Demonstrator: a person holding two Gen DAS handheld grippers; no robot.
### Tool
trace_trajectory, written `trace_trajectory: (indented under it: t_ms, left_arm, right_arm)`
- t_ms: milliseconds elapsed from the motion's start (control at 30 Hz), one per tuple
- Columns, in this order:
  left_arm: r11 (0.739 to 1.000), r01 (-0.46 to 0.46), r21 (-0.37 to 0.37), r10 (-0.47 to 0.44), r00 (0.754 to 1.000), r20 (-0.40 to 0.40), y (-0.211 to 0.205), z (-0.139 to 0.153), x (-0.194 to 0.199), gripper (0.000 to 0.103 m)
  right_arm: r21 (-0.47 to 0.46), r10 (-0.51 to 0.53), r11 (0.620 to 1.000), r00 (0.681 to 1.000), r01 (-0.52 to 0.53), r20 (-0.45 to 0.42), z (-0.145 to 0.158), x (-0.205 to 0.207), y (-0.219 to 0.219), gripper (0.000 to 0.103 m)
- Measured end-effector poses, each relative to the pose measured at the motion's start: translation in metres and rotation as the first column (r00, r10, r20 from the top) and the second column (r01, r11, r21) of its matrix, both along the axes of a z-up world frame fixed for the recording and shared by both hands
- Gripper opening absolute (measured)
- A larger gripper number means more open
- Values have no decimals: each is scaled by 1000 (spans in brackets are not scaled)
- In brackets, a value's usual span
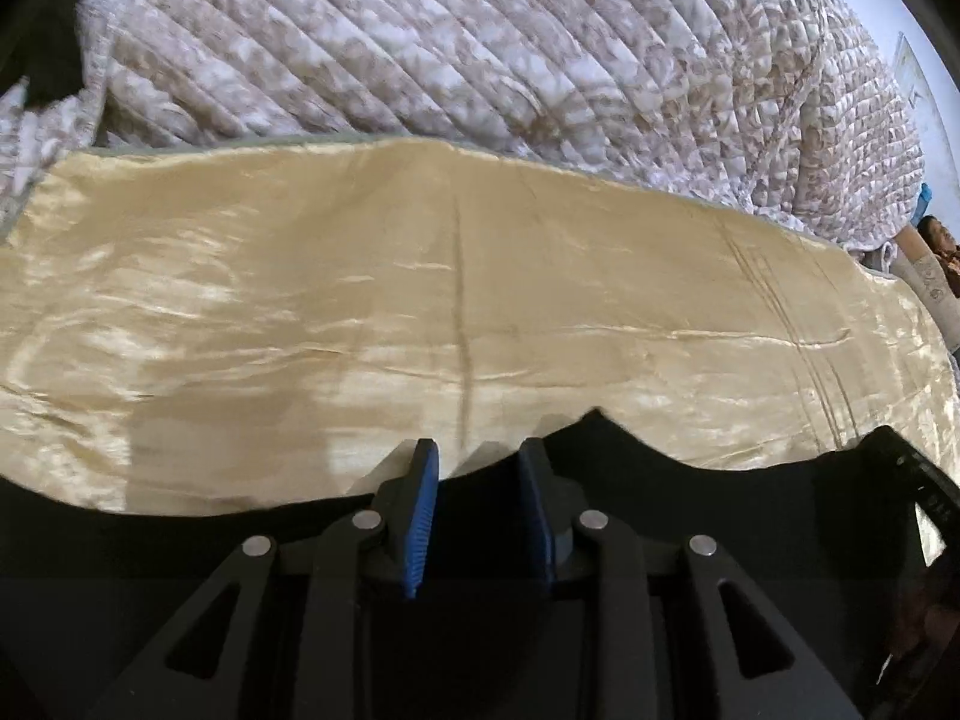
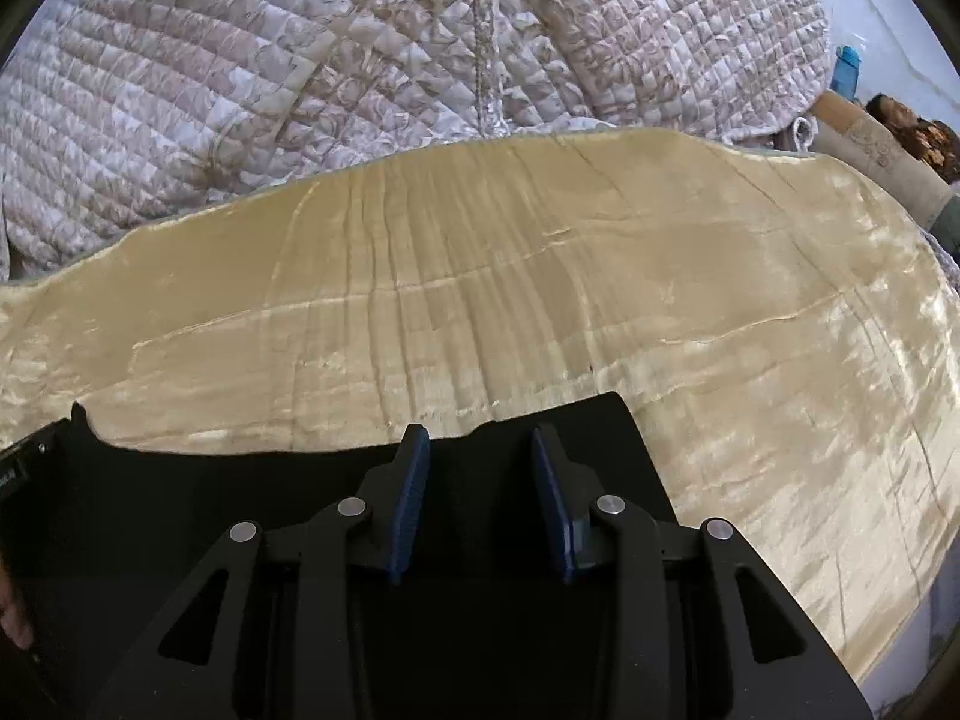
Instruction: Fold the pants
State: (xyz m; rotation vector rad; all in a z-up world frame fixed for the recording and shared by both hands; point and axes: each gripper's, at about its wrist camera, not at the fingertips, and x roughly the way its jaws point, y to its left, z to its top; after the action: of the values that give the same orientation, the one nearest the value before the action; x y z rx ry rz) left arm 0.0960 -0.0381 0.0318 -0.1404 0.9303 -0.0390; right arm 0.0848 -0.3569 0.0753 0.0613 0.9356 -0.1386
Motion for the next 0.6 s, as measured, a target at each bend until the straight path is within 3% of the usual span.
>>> trace_trajectory:
  t_ms: [200,367,600]
  left_arm:
    - [997,-33,75,28,997,70,23,18,-35,31]
    - [986,-96,133,85,992,90,53,19,-72,31]
    - [967,-221,124,215,975,53,95,-7,-113,32]
  right_arm:
    - [31,60,997,989,-65,135,22,-25,11,36]
    - [42,144,988,981,-150,129,20,-43,33,36]
    - [42,210,976,971,-215,112,11,-70,51,36]
